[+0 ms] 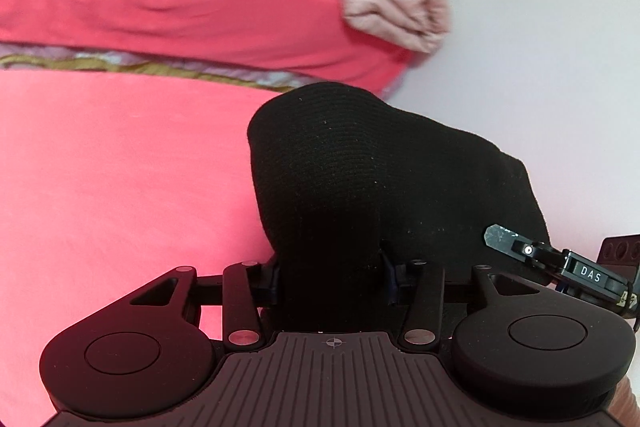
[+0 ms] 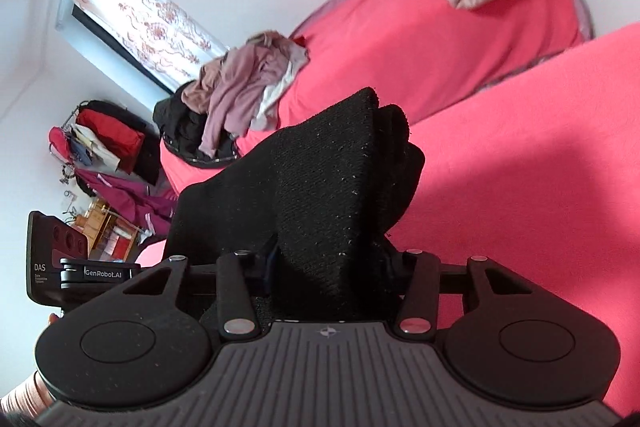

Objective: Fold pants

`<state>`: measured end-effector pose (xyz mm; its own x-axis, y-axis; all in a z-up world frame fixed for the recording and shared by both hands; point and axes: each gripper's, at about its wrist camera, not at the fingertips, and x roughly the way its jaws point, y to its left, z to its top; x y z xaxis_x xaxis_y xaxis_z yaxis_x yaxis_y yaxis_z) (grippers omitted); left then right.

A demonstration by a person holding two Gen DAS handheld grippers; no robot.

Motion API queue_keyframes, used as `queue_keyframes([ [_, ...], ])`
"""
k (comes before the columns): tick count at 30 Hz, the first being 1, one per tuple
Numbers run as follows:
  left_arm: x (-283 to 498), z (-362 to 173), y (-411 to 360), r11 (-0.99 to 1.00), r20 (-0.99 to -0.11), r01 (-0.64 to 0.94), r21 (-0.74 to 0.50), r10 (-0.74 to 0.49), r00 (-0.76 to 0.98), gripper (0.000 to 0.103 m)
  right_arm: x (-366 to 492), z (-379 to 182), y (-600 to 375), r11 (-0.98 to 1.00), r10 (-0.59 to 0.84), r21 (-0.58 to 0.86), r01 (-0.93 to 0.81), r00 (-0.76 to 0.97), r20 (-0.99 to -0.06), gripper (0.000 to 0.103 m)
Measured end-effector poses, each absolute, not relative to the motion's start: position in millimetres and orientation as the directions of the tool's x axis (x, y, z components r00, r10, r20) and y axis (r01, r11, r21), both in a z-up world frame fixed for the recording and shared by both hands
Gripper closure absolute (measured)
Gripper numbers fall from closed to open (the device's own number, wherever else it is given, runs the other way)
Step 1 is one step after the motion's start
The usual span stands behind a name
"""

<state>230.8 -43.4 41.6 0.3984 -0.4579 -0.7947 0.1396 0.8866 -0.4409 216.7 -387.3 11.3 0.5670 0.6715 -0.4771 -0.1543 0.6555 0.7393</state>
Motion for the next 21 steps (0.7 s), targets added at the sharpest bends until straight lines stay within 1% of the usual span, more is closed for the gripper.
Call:
queue_keyframes([
  [5,180,56,-58,0.86,-0.773,0.226,-0.457,-0.51,0.377,0.0,145,43,-404,0.689,0.614,0.716,-0.108,0.611,-0.5,0.051],
  [9,137,53,-74,0.844,-0.769,0.307,-0.441,-0.531,0.355,0.0,91,51,-410,0.721,0.569,0.689,-0.071,0.627,-0.531,0.051],
  [14,122,29,-99,0.813,-0.772,0.353,-0.463,-0.566,0.291,0.0,40,35,-426,0.739,0.493,0.674,0.018,0.667,-0.558,0.051],
  [19,125,6,-133,0.799,-0.783,0.413,-0.436,-0.563,0.264,0.0,17,7,-445,0.738,0.426,0.668,0.099,0.699,-0.574,0.051],
  [21,129,-12,-143,0.804,-0.791,0.422,-0.42,-0.552,0.264,0.0,16,-9,-448,0.734,0.408,0.667,0.129,0.702,-0.584,0.05],
])
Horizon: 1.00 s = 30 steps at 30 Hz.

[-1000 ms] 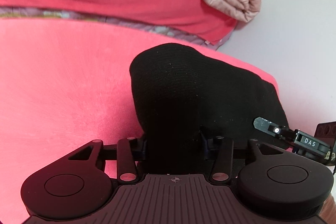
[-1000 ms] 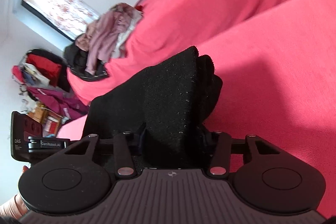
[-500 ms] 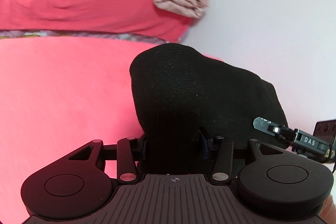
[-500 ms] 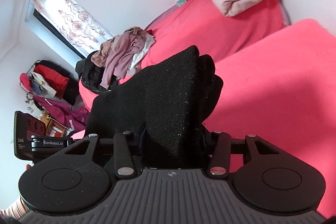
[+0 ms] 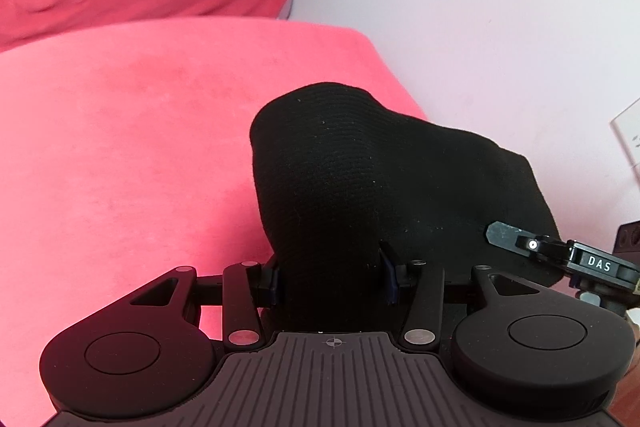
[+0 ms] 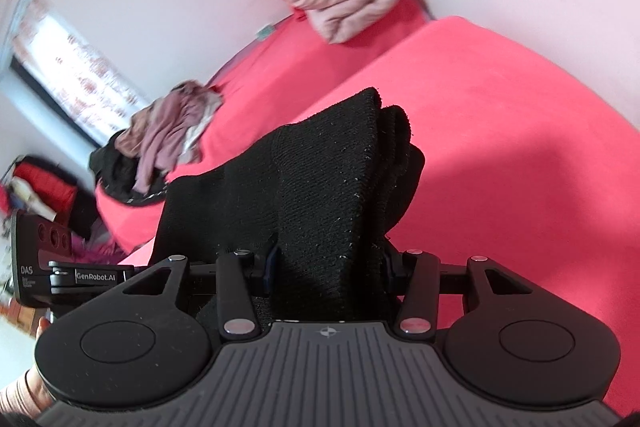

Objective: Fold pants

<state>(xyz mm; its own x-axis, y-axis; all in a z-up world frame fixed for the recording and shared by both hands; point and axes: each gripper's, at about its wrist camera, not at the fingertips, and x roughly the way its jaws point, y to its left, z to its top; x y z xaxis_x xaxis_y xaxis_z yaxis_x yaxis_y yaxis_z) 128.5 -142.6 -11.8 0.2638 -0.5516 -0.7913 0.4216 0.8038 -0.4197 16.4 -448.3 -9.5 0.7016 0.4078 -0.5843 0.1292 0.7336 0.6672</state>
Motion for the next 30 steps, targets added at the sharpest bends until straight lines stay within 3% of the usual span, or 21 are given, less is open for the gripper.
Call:
queue_keyframes([
  [4,135,-63,-156,0.834,-0.827,0.422,-0.355,-0.491,0.276,0.0,26,-56,-442,0.769,0.369,0.616,0.168,0.67,-0.644,0.045],
  [7,135,-91,-151,0.852,-0.835,0.396,-0.341,-0.468,0.289,0.0,34,-89,-432,0.805,0.306,0.543,0.239,0.617,-0.725,0.027],
  [10,141,-85,-143,0.841,-0.829,0.404,-0.361,-0.488,0.274,0.0,28,-87,-442,0.782,0.311,0.571,0.248,0.639,-0.704,0.023],
  [14,143,-70,-134,0.829,-0.835,0.482,-0.283,-0.46,0.301,0.0,21,-70,-456,0.82,0.27,0.516,0.246,0.628,-0.73,0.018],
  [19,134,-40,-110,0.837,-0.82,0.495,-0.234,-0.444,0.362,0.0,5,-35,-466,0.832,0.062,0.406,0.379,0.663,-0.746,0.014],
  [21,127,-26,-107,0.826,-0.801,0.522,-0.212,-0.453,0.391,0.0,-6,-16,-458,0.849,0.019,0.396,0.348,0.731,-0.682,0.013],
  [22,127,-20,-109,0.816,-0.789,0.538,-0.211,-0.467,0.399,0.0,-7,-8,-449,0.869,0.016,0.383,0.313,0.756,-0.654,0.014],
  [23,123,-16,-115,0.809,-0.78,0.548,-0.212,-0.478,0.403,0.0,-6,-1,-435,0.898,0.013,0.349,0.268,0.776,-0.63,0.022],
  [26,126,-15,-139,0.781,-0.758,0.584,-0.221,-0.514,0.402,0.0,6,-1,-396,0.951,0.063,0.276,0.14,0.786,-0.615,0.063],
  [30,142,-46,-177,0.761,-0.773,0.603,-0.239,-0.525,0.356,0.0,26,-30,-366,0.963,0.123,0.258,0.076,0.727,-0.675,0.067],
])
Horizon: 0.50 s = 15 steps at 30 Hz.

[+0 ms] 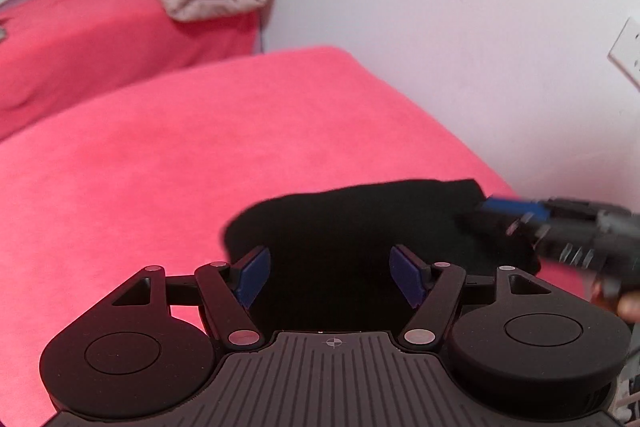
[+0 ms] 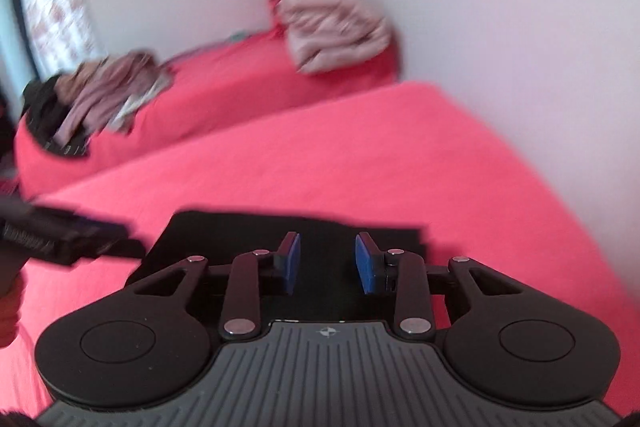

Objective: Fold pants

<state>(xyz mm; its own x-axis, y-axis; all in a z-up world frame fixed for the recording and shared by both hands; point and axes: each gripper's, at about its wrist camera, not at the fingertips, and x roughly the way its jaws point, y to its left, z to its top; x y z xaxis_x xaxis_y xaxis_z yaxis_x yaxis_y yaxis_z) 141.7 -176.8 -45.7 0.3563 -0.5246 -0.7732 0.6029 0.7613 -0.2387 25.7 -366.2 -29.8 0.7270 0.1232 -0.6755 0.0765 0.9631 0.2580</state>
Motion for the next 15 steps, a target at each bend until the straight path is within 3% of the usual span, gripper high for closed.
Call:
queue_keyframes([
  [3,165,-80,-182,0.836,-0.852,0.517,-0.183,-0.398,0.341,0.0,29,-52,-382,0.953,0.065,0.252,0.17,0.696,-0.716,0.08],
  [4,173,-85,-173,0.845,-0.858,0.476,-0.244,-0.417,0.3,0.0,25,-49,-388,0.939,0.044,0.268,0.213,0.701,-0.712,0.08],
  [5,176,-83,-160,0.842,-0.841,0.433,-0.323,-0.465,0.278,0.0,21,-41,-392,0.93,0.014,0.269,0.249,0.708,-0.706,0.077],
  [7,170,-68,-143,0.84,-0.81,0.407,-0.358,-0.496,0.312,0.0,8,-25,-390,0.941,-0.041,0.221,0.256,0.736,-0.676,0.067],
  [11,141,-52,-138,0.823,-0.788,0.47,-0.321,-0.507,0.349,0.0,-8,-21,-355,0.976,0.037,0.184,0.115,0.749,-0.661,0.056],
  [15,112,-81,-146,0.818,-0.851,0.548,-0.173,-0.404,0.334,0.0,-26,-40,-332,0.983,0.011,0.139,0.124,0.705,-0.709,0.053],
])
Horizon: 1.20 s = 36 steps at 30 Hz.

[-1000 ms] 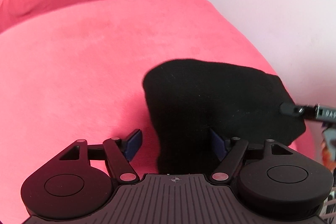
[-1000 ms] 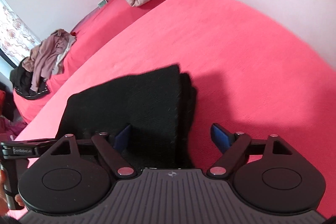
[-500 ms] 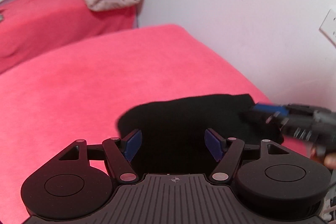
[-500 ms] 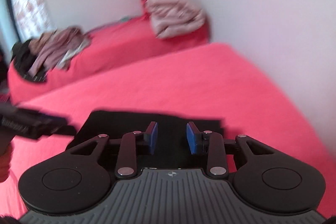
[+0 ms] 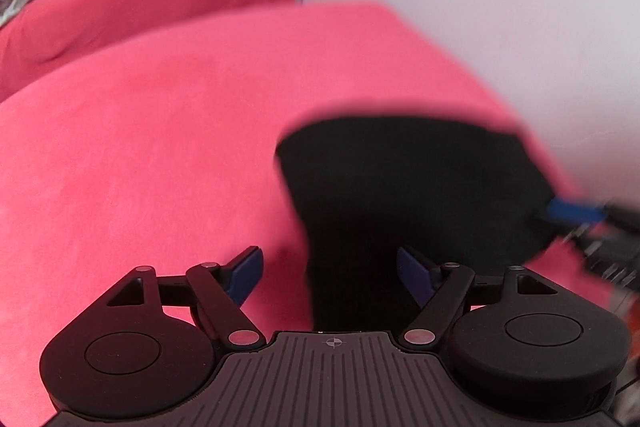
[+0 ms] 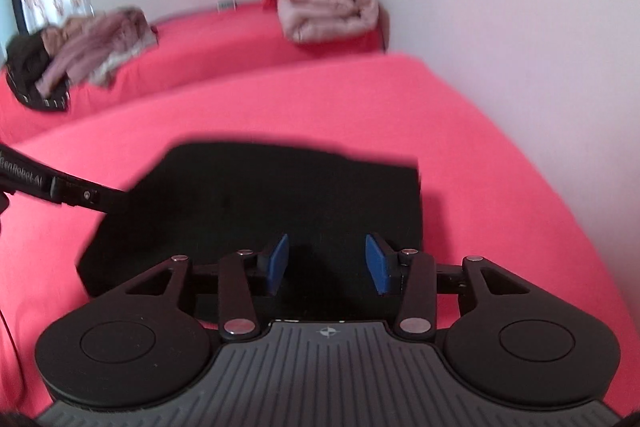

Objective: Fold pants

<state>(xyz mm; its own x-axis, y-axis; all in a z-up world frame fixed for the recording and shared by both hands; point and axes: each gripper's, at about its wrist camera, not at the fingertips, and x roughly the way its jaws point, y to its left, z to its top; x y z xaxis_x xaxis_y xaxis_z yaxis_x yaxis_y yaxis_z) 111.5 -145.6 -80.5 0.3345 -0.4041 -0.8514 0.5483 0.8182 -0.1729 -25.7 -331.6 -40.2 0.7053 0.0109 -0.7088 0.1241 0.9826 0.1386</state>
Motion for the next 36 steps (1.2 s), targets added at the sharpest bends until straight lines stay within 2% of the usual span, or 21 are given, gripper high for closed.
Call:
queue_keyframes([
  [1,106,-86,-142,0.816,-0.855,0.554,-0.169,-0.4,0.329,0.0,-38,-41,-329,0.984,0.0,0.124,0.127,0.7,-0.714,0.05],
  [3,96,-85,-127,0.823,-0.854,0.542,-0.169,-0.397,0.336,0.0,-57,-42,-325,0.987,-0.03,0.084,0.135,0.676,-0.736,0.03],
  [4,93,-82,-122,0.829,-0.853,0.531,-0.176,-0.398,0.338,0.0,-69,-42,-324,0.988,-0.052,0.06,0.144,0.665,-0.745,0.028],
  [6,86,-72,-114,0.838,-0.854,0.518,-0.17,-0.387,0.347,0.0,-89,-42,-327,0.983,-0.093,0.029,0.18,0.631,-0.77,0.028],
  [11,53,-48,-123,0.846,-0.867,0.533,-0.021,-0.281,0.413,0.0,-101,-31,-312,0.964,-0.117,0.049,0.26,0.586,-0.801,0.024],
  [18,42,-54,-157,0.816,-0.892,0.575,0.061,-0.214,0.398,0.0,-73,-12,-292,0.958,-0.104,0.075,0.276,0.581,-0.807,0.023],
  [23,41,-56,-168,0.825,-0.904,0.559,0.082,-0.174,0.39,0.0,-59,-3,-288,0.959,-0.118,0.052,0.28,0.557,-0.822,0.017],
  [36,35,-52,-174,0.841,-0.92,0.533,0.089,-0.136,0.368,0.0,-40,-9,-288,0.96,-0.11,0.048,0.277,0.529,-0.842,0.017],
])
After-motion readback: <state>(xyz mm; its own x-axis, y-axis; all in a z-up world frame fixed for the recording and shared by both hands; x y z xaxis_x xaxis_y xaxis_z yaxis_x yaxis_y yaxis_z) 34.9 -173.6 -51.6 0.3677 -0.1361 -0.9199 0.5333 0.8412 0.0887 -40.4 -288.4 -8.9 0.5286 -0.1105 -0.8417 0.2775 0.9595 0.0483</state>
